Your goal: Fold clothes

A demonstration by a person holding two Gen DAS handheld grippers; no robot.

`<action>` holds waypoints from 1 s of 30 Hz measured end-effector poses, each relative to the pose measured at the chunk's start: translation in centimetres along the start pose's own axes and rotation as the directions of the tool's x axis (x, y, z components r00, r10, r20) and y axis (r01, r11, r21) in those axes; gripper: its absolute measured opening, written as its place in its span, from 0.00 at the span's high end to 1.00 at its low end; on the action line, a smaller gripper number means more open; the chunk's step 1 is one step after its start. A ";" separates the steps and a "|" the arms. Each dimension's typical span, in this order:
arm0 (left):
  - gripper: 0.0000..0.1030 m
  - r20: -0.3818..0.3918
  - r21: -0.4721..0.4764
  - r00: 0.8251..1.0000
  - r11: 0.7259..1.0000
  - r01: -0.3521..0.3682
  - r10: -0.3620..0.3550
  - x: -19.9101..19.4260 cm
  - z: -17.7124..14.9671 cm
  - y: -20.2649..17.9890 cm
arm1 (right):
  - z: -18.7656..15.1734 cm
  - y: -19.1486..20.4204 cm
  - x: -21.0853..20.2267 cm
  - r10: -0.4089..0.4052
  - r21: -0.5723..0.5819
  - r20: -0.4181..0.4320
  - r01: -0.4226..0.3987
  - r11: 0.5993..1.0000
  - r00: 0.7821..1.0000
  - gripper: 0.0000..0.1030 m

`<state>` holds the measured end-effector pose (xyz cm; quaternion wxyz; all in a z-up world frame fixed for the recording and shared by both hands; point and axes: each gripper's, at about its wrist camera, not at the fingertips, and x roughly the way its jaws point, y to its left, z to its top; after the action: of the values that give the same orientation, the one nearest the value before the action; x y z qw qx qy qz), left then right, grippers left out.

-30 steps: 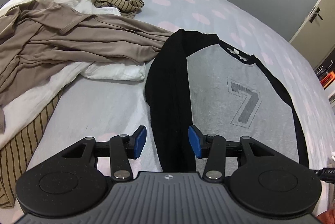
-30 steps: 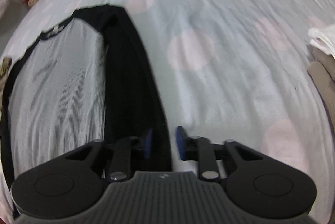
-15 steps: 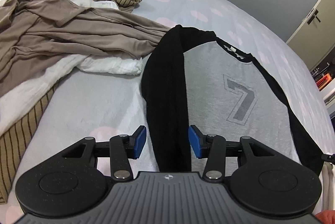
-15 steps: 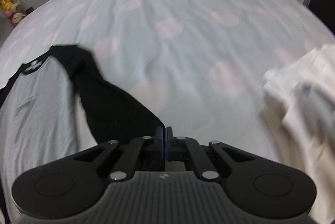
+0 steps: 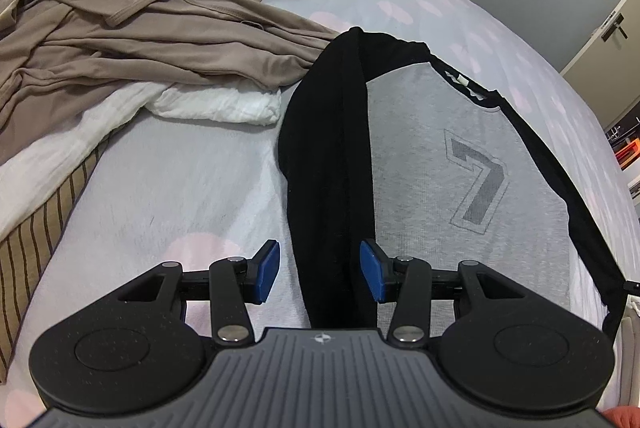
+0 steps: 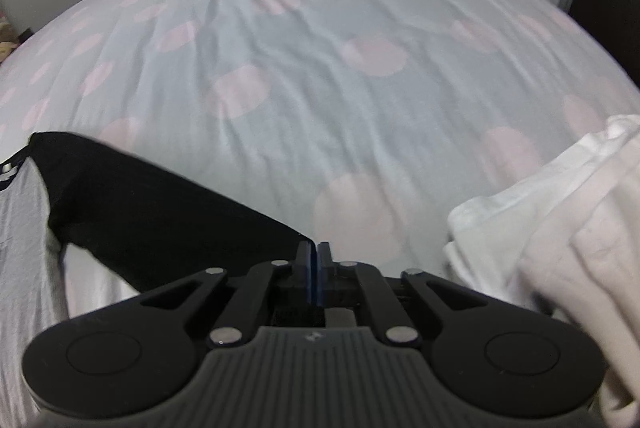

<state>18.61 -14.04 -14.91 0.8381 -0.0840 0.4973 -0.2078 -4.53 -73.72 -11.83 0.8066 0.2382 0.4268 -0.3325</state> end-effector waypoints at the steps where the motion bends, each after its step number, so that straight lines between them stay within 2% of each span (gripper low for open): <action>1: 0.59 0.001 -0.001 1.000 1.000 0.002 -0.002 0.0 0.0 0.0 | -0.2 -0.1 -0.4 0.006 -0.002 0.006 -0.006 1.000 1.000 0.90; 6: 0.59 0.009 0.002 1.000 1.000 0.015 -0.015 -0.3 0.0 -0.2 | -2.2 -0.6 -2.8 0.055 0.008 -0.006 -0.055 0.998 0.998 0.89; 12: 0.59 0.023 -0.005 0.999 1.000 0.023 -0.023 -0.7 0.0 -0.2 | -6.4 -0.8 -3.5 0.088 0.006 -0.098 -0.088 0.996 0.991 0.88; 13: 0.59 0.024 -0.009 0.999 1.000 0.024 -0.023 -0.8 0.0 -0.1 | -7.0 -1.0 -3.3 0.093 0.018 -0.112 -0.092 0.996 0.989 0.86; 16: 0.59 0.025 -0.022 0.999 0.999 0.025 -0.025 -0.9 -0.1 0.1 | -8.4 -1.5 -2.3 0.125 0.078 -0.146 -0.115 0.990 0.981 0.65; 18: 0.59 0.025 -0.027 0.999 0.999 0.022 -0.022 -0.9 -0.1 0.2 | -8.9 -1.5 -1.9 0.138 0.101 -0.156 -0.123 0.987 0.978 0.65; 20: 0.59 0.025 -0.031 0.999 0.999 0.022 -0.021 -0.9 -0.1 0.3 | -9.0 -1.1 -1.8 0.122 0.082 -0.157 -0.110 0.991 0.980 0.76; 21: 0.59 0.025 -0.035 0.999 0.999 0.024 -0.023 -0.9 0.0 0.3 | -9.1 -0.8 -1.9 0.112 0.067 -0.158 -0.102 0.992 0.981 0.98; 25: 0.59 0.030 -0.046 0.999 0.998 0.038 -0.037 -1.1 0.0 0.6 | -8.4 -0.6 -3.6 0.059 0.017 -0.124 -0.057 0.998 0.990 0.98; 30: 0.58 0.026 -0.051 0.998 0.997 0.058 -0.057 -0.9 0.0 0.6 | -6.2 -1.4 -6.6 -0.087 -0.105 -0.050 0.082 0.991 0.995 0.98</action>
<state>18.41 -13.13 -14.39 0.8355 -0.1227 0.4894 -0.2178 -11.61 -68.34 -9.64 0.7911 0.1869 0.4749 -0.3371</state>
